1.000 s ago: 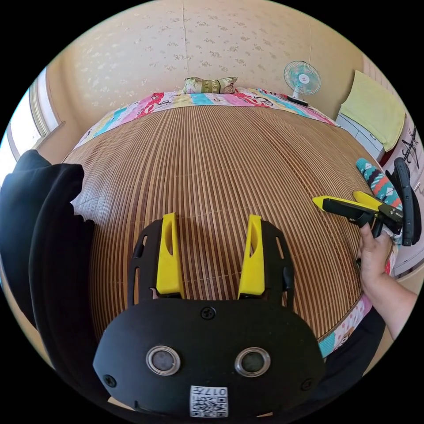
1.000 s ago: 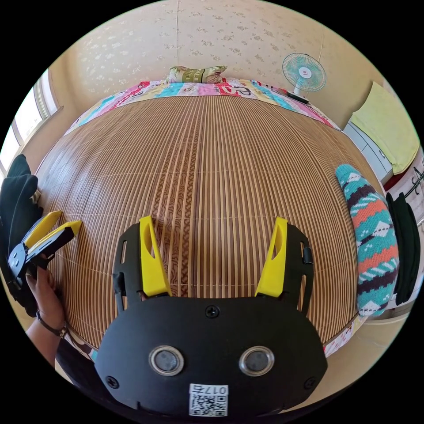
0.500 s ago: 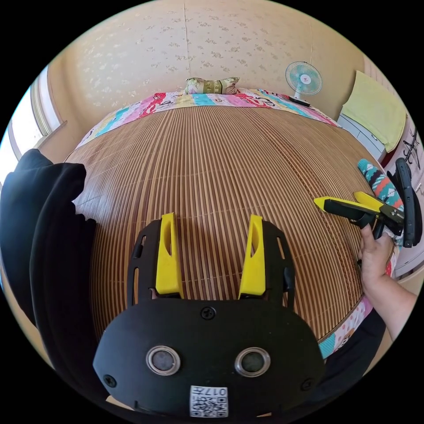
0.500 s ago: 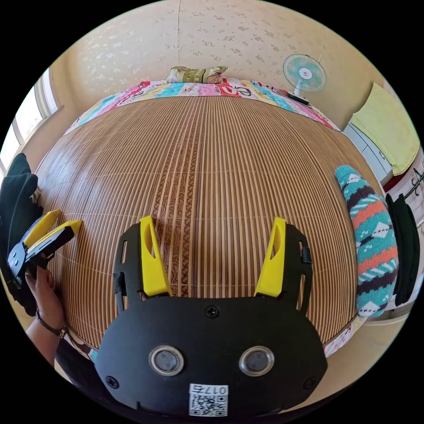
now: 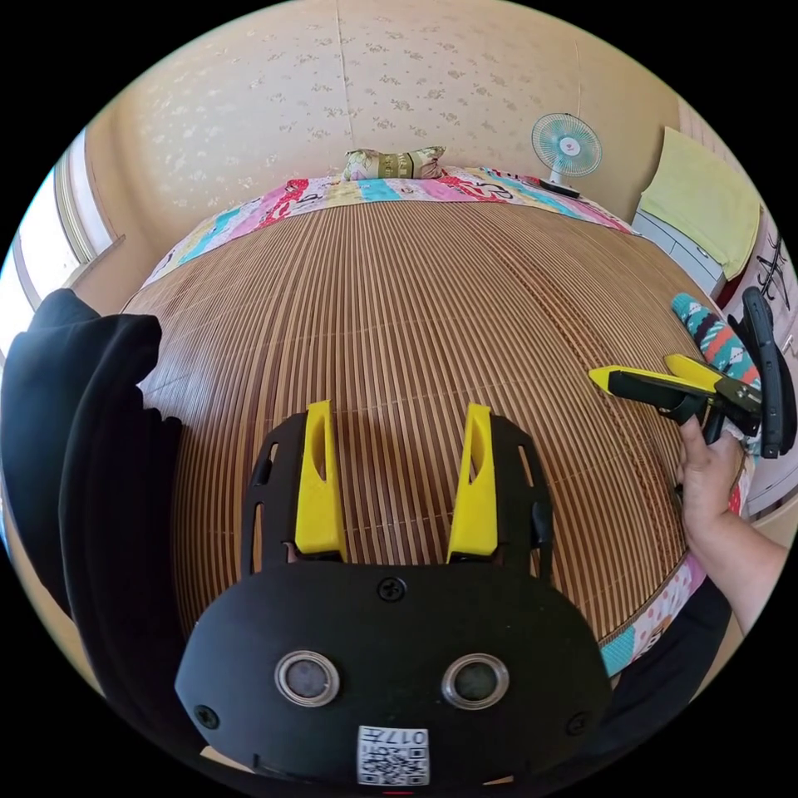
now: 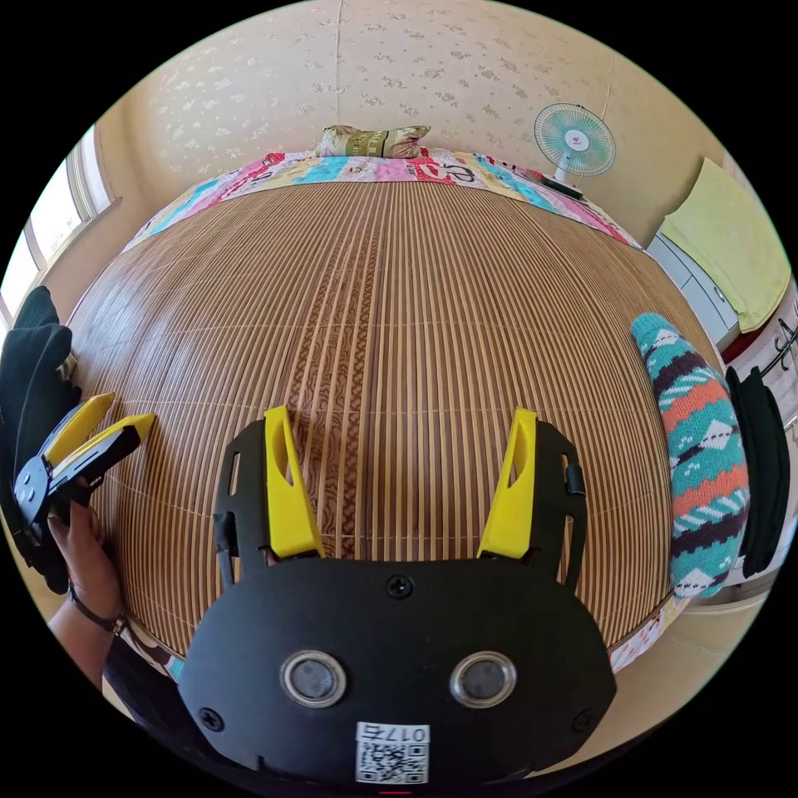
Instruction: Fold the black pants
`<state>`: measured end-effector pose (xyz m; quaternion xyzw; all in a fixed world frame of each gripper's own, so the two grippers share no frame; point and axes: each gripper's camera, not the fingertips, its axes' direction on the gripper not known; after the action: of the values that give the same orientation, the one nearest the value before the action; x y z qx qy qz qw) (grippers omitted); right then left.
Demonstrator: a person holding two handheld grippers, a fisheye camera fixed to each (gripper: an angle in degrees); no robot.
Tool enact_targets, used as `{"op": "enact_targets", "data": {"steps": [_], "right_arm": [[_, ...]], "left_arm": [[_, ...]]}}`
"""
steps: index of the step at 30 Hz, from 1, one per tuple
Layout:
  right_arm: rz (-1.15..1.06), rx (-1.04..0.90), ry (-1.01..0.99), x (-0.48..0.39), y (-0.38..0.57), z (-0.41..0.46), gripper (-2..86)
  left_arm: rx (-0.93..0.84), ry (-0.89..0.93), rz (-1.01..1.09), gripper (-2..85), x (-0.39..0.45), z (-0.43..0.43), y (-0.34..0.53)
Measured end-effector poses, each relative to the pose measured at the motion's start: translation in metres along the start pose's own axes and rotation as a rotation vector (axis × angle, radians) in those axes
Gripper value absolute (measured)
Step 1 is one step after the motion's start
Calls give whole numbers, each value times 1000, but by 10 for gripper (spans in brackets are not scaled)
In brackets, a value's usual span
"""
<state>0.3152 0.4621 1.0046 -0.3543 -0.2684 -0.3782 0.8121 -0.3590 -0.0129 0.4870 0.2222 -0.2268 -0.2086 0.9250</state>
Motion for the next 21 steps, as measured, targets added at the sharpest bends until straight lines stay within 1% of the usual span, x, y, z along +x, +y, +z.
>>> {"op": "enact_targets", "data": {"steps": [21], "right_arm": [[-6,5,3,10,-3,-1,328]], "left_arm": [[10,-19,19,205,2,-4,-2]]}}
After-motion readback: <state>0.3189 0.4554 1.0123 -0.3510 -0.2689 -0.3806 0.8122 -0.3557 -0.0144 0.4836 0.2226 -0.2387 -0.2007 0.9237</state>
